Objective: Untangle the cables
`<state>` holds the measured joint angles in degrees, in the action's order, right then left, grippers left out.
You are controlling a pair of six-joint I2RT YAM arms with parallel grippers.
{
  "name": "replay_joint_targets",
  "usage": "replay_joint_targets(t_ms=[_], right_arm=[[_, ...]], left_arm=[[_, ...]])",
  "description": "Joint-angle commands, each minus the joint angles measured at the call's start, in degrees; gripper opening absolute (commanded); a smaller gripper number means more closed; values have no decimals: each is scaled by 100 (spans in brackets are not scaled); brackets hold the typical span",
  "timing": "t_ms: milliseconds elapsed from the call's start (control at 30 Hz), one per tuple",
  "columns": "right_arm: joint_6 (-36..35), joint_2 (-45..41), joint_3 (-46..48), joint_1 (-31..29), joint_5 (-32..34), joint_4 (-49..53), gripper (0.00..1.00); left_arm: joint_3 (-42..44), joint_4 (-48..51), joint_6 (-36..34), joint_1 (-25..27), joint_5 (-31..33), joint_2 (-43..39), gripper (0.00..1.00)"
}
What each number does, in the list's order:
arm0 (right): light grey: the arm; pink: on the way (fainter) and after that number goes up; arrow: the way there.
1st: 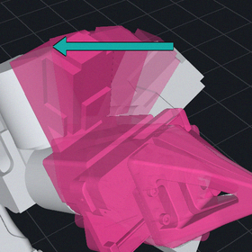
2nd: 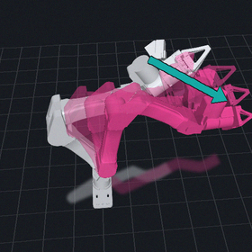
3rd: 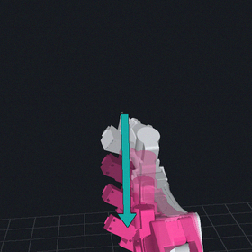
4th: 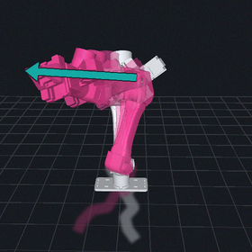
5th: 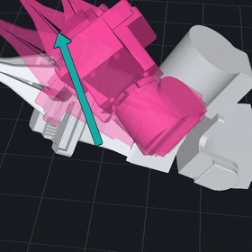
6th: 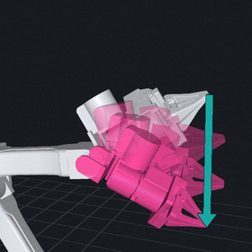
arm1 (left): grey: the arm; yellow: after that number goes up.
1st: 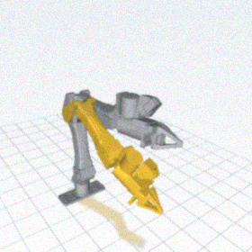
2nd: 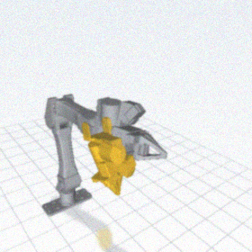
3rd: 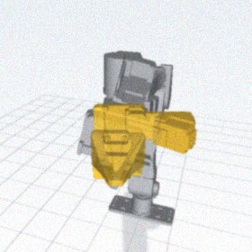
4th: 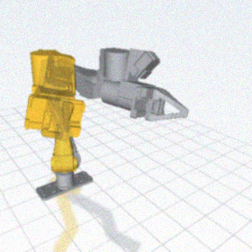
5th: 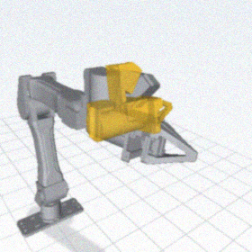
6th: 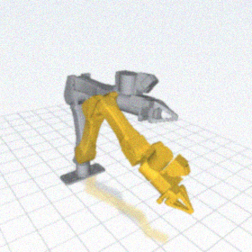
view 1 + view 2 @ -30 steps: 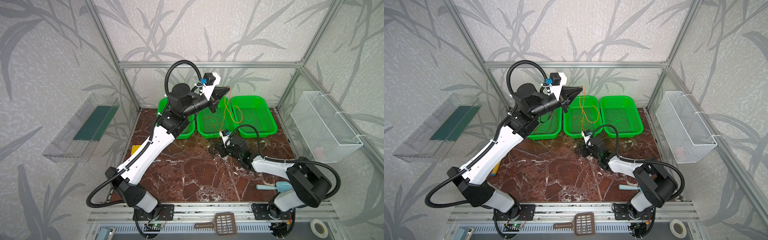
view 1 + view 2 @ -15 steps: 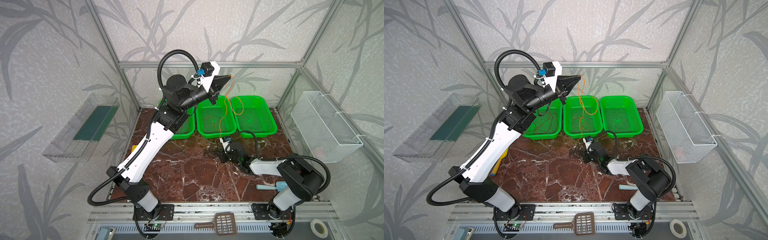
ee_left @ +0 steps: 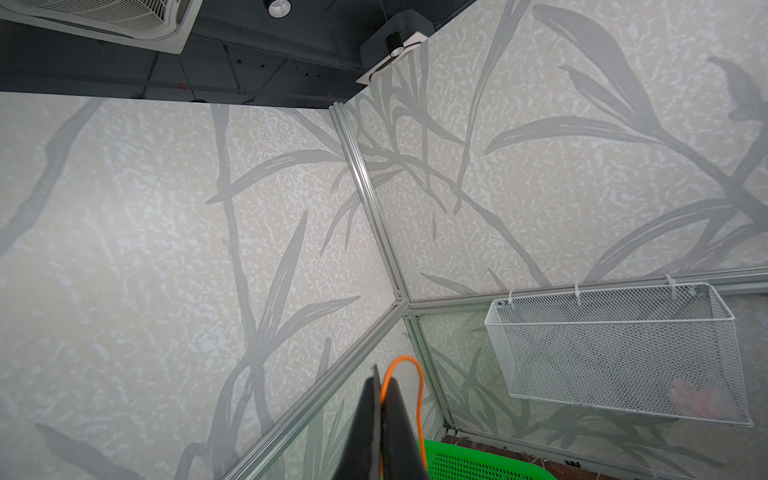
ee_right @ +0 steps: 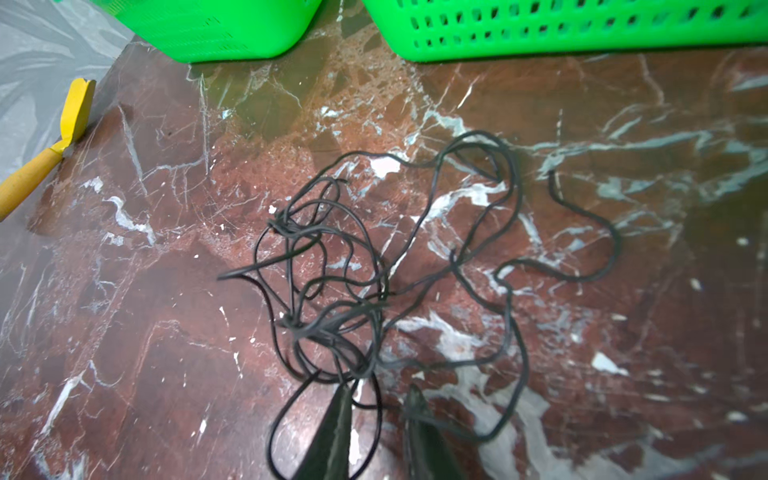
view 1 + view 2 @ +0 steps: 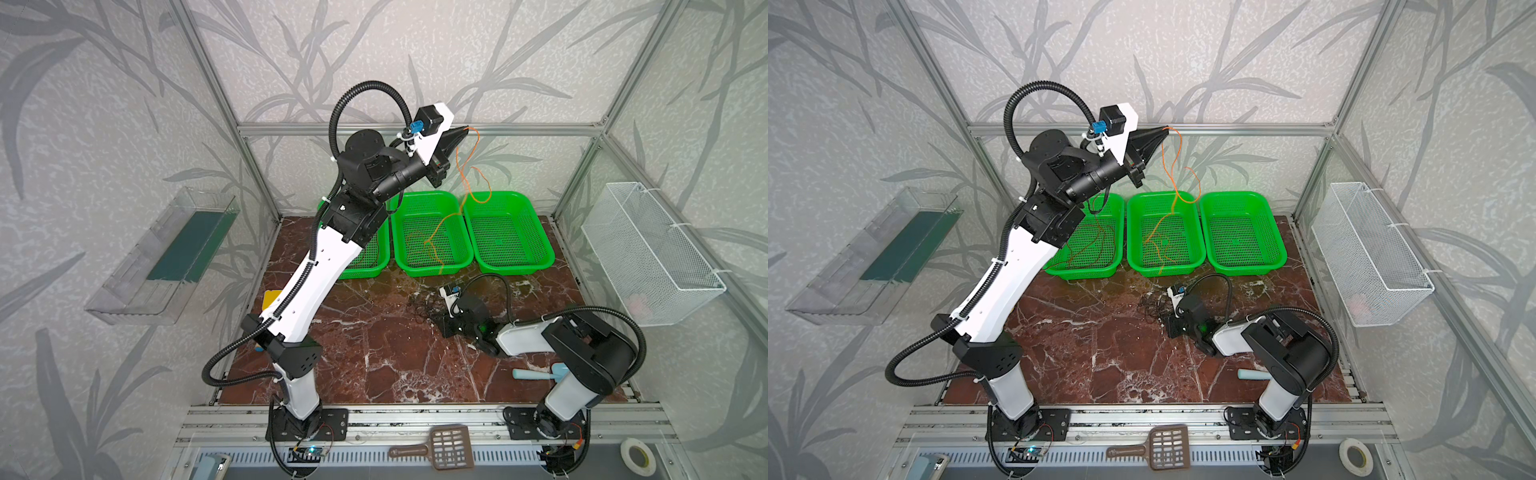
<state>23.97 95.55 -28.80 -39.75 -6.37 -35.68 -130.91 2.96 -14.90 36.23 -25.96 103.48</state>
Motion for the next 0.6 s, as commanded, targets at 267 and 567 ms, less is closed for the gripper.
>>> replay_joint_targets(t_ms=[267, 567], right_arm=[[-377, -807, 129, -28, 40, 239, 24], [-704, -1273, 79, -28, 77, 769, 24]], left_arm=[[-19, -410, -161, -239, 280, 513, 0], [31, -1234, 269, -544, 411, 1313, 0]])
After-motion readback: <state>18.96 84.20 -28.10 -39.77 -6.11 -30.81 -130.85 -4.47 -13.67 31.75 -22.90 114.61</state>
